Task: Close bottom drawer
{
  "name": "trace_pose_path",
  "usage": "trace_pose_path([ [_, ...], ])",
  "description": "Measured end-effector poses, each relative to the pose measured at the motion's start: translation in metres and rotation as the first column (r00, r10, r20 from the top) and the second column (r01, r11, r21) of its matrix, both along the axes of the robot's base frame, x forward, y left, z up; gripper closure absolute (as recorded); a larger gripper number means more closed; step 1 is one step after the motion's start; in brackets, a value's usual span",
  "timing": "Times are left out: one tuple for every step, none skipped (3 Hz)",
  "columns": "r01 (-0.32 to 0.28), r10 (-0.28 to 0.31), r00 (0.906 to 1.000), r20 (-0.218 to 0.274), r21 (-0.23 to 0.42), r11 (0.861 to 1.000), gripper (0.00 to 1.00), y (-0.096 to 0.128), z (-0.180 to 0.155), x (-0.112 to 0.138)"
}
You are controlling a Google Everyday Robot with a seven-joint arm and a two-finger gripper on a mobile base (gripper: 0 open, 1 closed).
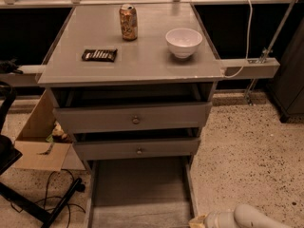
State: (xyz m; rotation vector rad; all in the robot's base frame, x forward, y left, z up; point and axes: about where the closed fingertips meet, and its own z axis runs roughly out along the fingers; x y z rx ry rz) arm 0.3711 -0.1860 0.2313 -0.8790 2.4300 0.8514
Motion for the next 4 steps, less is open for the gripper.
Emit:
trace_pose_path([
  [-0.001, 0.001, 0.9999, -0.012, 0.008, 1.000, 1.00, -0.009, -0.020, -0.029],
  [-0.024, 0.023, 0.9997, 0.006, 0.029, 0.999, 1.00, -0.020, -0.044, -0.094],
  [-0.041, 0.038, 0.9980, 0.051, 0.055, 0.998, 1.00, -0.018, -0.078, -0.126],
  [-0.087, 0.069, 0.9872, 0.144, 0.123, 0.989, 1.00, 0.010, -0.104, -0.121],
])
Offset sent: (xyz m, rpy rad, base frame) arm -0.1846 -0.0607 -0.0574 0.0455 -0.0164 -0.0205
